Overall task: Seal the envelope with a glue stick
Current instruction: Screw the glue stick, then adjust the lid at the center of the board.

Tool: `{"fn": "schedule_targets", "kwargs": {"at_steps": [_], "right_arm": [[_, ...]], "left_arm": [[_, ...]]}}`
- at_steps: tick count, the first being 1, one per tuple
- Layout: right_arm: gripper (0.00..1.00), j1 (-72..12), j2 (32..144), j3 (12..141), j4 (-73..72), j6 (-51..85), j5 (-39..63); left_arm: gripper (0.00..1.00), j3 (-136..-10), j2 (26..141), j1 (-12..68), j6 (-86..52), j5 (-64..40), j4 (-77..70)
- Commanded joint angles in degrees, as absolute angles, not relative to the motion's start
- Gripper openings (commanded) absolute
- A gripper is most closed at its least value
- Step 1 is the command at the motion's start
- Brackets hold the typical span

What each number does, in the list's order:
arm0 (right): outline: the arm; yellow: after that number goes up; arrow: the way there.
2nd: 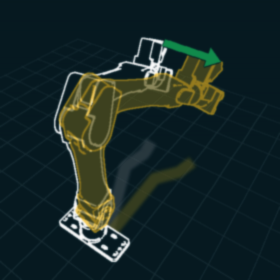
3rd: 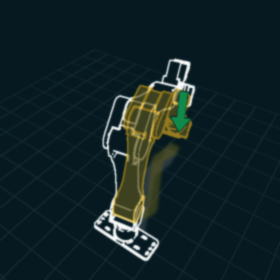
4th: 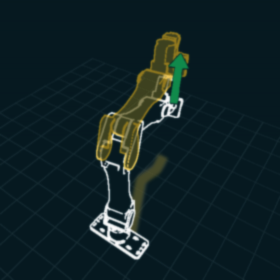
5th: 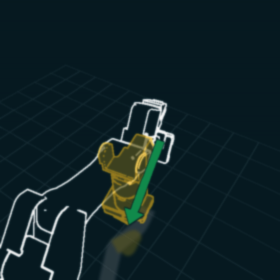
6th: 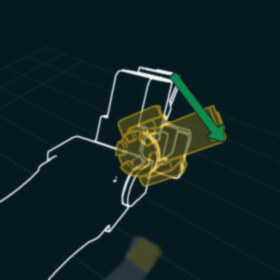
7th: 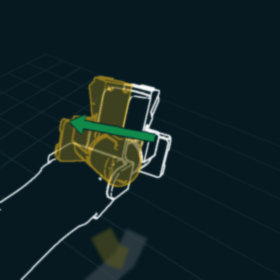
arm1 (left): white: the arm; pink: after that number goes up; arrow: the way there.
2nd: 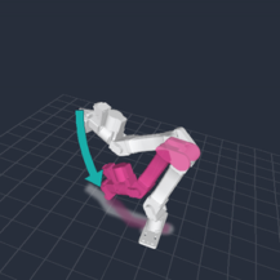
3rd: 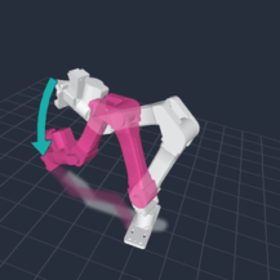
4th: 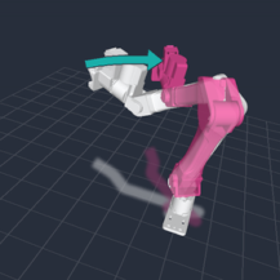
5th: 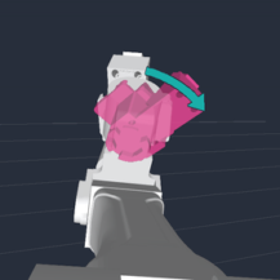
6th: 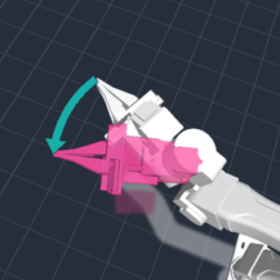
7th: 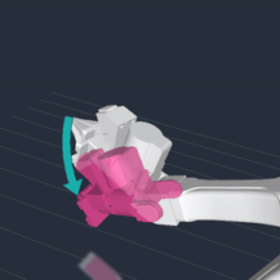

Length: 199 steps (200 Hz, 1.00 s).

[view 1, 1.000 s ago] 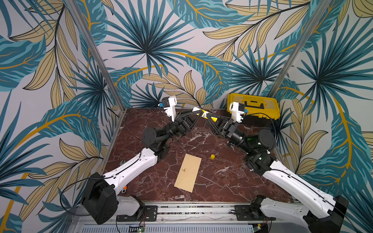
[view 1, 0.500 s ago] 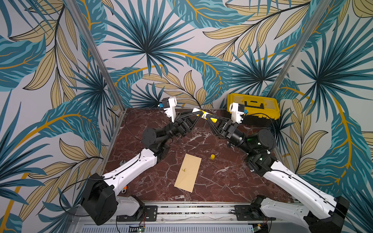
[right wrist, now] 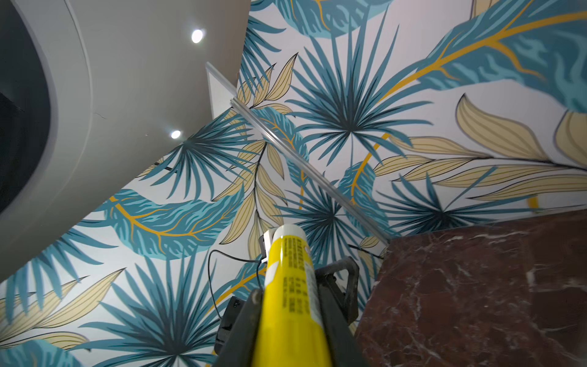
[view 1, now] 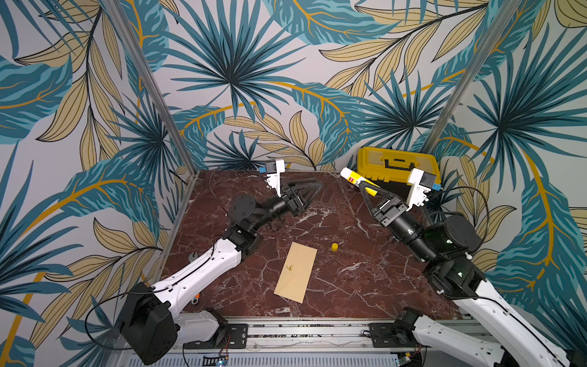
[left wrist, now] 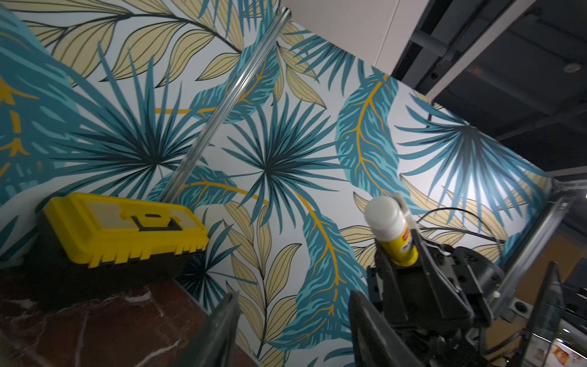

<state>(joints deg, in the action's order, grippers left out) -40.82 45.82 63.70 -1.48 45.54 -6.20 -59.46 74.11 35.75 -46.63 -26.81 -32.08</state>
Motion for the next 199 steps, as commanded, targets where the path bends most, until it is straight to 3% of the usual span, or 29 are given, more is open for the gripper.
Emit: {"fn": "schedule_targets", "kwargs": {"at_steps": [1,27,59,133,199], "right_arm": [[0.01,-40.78,44.57,66.28,14.83,35.23,-19.29],[0.0,-40.74,43.64,68.37,22.76,30.25,-27.63],[0.0,-40.77,41.82,69.08,26.93,26.13,-33.5],[0.0,-40.78,40.25,69.46,28.7,25.31,-34.01],[0.0,-40.78,40.09,69.83,29.08,25.81,-32.86]], "left_arm": [[0.54,-64.51,78.26,36.7,-36.69,-24.7,-8.37],[0.51,-73.8,87.29,40.34,-27.73,-20.47,10.92],[0.48,-83.13,98.8,45.0,-21.71,-15.12,24.36],[0.42,-102.28,119.91,51.43,-14.88,-5.94,42.04],[0.39,-108.61,128.09,54.29,-11.09,2.99,47.05]]}}
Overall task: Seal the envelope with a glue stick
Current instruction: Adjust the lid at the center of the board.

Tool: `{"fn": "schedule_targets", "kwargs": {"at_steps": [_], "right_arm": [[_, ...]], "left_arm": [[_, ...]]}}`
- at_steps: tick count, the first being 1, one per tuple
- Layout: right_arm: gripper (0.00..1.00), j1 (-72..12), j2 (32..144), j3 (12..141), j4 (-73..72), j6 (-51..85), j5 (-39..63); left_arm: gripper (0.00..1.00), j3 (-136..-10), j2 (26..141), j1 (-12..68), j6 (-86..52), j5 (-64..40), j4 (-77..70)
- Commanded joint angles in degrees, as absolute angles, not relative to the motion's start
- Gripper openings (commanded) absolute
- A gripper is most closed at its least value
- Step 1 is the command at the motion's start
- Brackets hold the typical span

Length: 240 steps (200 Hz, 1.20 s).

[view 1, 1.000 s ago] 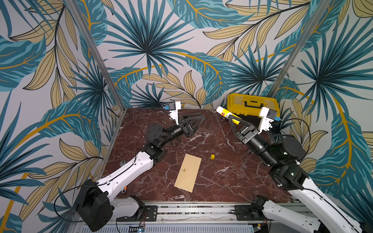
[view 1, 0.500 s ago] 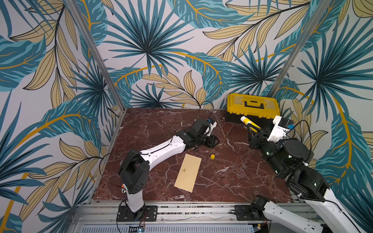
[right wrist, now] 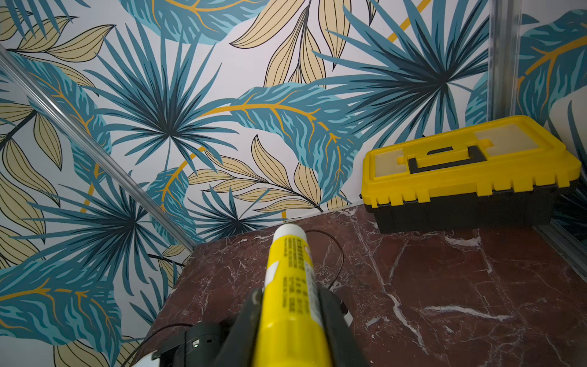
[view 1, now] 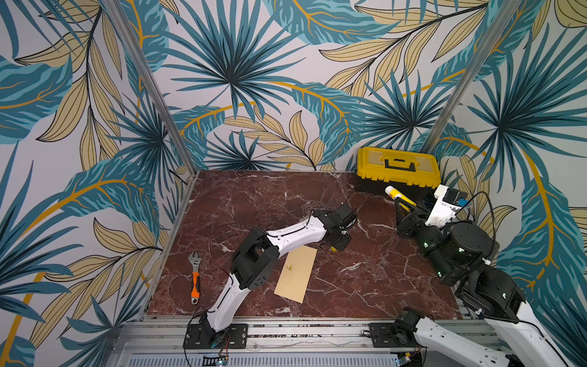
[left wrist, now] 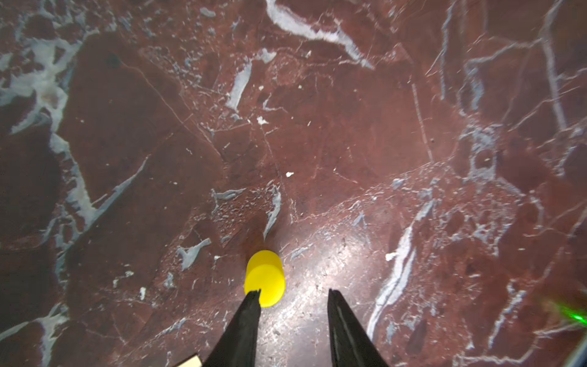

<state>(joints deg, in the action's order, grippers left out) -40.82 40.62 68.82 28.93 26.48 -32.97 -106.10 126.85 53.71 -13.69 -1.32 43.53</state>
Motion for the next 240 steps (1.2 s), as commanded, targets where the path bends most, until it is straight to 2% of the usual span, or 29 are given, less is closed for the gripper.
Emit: {"fn": "schedule_targets", "kwargs": {"at_steps": [1,85,240], "right_arm": [[0.0,-40.78,40.13,69.81,29.09,25.82,-32.82],[0.0,-40.79,39.82,69.62,29.17,26.34,-32.36],[0.0,-40.73,39.72,69.26,29.22,26.99,-31.49]], "left_arm": [[0.39,-108.67,128.2,54.31,-11.08,2.99,47.03],[0.36,-112.08,133.08,54.34,-9.67,5.81,48.77],[0.41,-110.29,129.95,54.69,-9.14,8.81,47.02]]}}
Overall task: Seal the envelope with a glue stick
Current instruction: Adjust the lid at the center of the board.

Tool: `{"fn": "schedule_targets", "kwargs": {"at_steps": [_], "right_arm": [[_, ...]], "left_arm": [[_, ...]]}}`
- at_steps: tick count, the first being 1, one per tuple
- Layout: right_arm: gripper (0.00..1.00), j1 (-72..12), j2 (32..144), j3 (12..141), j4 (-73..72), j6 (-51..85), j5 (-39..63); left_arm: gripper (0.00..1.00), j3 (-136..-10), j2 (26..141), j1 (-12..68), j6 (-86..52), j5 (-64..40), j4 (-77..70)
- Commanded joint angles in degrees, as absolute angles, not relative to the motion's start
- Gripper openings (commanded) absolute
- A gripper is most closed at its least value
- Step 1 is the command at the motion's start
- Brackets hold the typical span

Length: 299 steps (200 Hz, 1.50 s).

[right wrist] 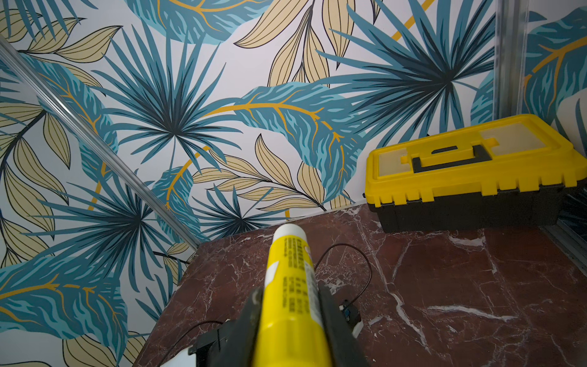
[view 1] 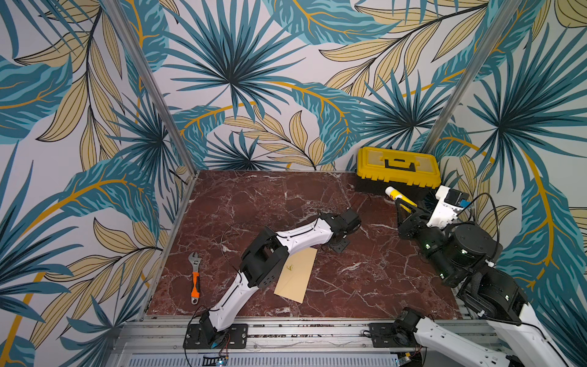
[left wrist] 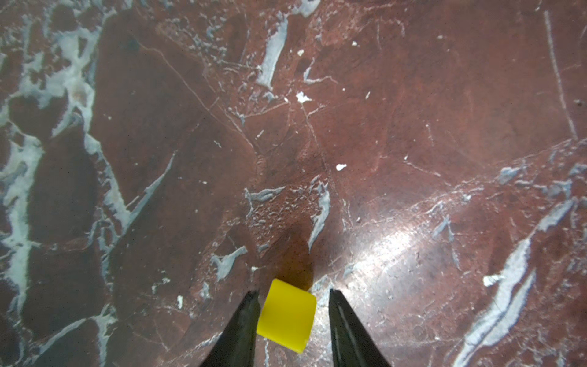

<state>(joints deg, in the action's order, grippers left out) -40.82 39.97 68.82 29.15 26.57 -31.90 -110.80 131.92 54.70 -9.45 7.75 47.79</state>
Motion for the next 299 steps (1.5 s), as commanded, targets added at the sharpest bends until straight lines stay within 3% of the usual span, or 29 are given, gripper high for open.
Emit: {"fn": "schedule_targets", "kwargs": {"at_steps": [1,68,123,178,218,299], "right_arm": [[0.0,-40.71,39.72,69.26,29.2,26.98,-31.48],[0.0,-40.73,40.09,69.21,28.98,26.99,-31.44],[0.0,-40.72,40.6,69.08,30.06,27.69,-31.2],[0.0,-40.71,40.86,68.74,30.32,28.29,-30.56],[0.0,-40.78,42.09,67.87,31.64,29.69,-29.01],[0.0,-40.75,42.83,67.92,31.03,29.9,-28.23]], "left_arm": [[0.41,-110.25,129.97,54.59,-9.14,8.76,47.02],[0.48,-106.34,129.9,53.25,-8.7,4.49,46.68],[0.34,-103.51,127.34,52.52,-9.76,3.81,44.77],[0.27,-89.86,120.06,45.59,-19.25,-20.89,30.59],[0.33,-87.0,120.1,42.93,-22.34,-30.91,27.64],[0.34,-90.56,122.39,43.42,-17.09,-21.78,36.22]]}}
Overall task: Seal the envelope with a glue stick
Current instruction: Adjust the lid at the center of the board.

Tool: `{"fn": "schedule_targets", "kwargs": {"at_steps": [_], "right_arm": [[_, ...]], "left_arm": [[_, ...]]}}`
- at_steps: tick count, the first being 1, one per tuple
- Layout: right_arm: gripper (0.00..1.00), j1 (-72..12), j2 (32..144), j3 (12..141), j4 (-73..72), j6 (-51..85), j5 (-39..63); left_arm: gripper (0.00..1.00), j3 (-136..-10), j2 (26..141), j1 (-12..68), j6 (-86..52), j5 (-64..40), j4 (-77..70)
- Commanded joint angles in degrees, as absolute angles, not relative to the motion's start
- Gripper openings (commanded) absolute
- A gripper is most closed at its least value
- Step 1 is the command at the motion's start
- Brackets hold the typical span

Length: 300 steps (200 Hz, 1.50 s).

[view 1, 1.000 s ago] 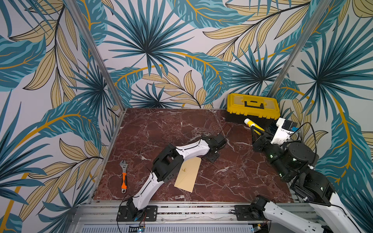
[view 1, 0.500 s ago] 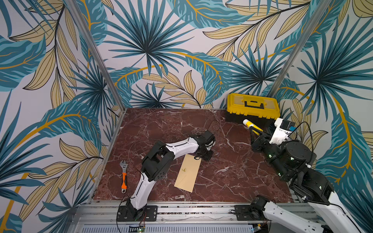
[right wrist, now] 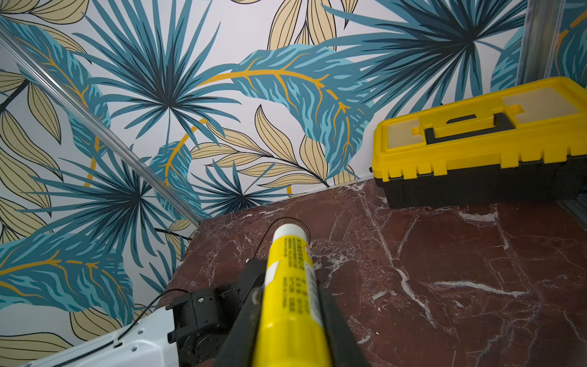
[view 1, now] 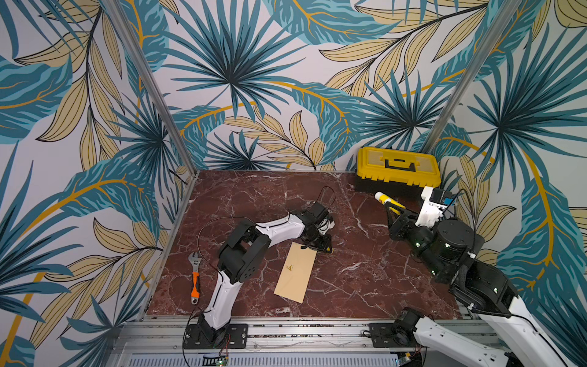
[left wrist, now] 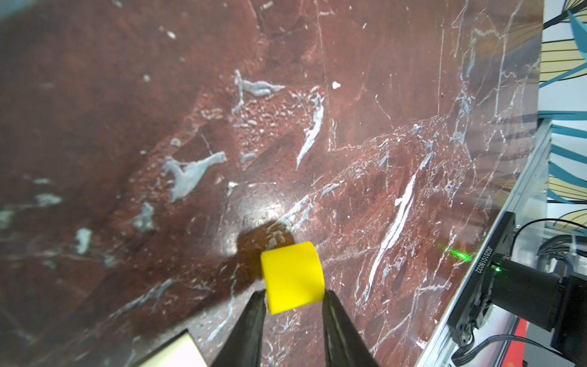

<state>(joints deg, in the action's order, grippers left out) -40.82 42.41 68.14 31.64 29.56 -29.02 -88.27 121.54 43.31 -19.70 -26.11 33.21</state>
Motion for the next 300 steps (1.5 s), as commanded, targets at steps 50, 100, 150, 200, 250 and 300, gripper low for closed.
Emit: {"fn": "schedule_targets", "kwargs": {"at_steps": [50,100,150,200,250,300], "right_arm": [[0.0,-40.77,43.86,68.47,30.65,29.61,-27.6],[0.0,-40.77,44.37,68.81,30.65,29.53,-27.25],[0.0,-40.76,49.5,72.7,37.37,29.56,-24.95],[0.0,-40.14,61.08,78.51,47.32,29.72,-20.22],[0.0,-38.08,78.6,89.17,59.89,28.51,-8.68],[0.0,-37.07,95.71,99.19,70.41,25.33,-3.37]], "left_arm": [[0.37,-90.58,121.26,43.46,-16.62,-19.4,36.47],[0.38,-90.43,120.06,43.36,-15.65,-14.2,37.25],[0.4,-86.37,114.11,42.04,-18.51,-17.99,32.25],[0.4,-76.13,103.27,37.0,-24.15,-21.68,23.58],[0.41,-65.31,92.89,30.36,-24.9,-21.89,20.82],[0.41,-58.19,85.85,25.79,-24.57,-22.04,20.56]]}}
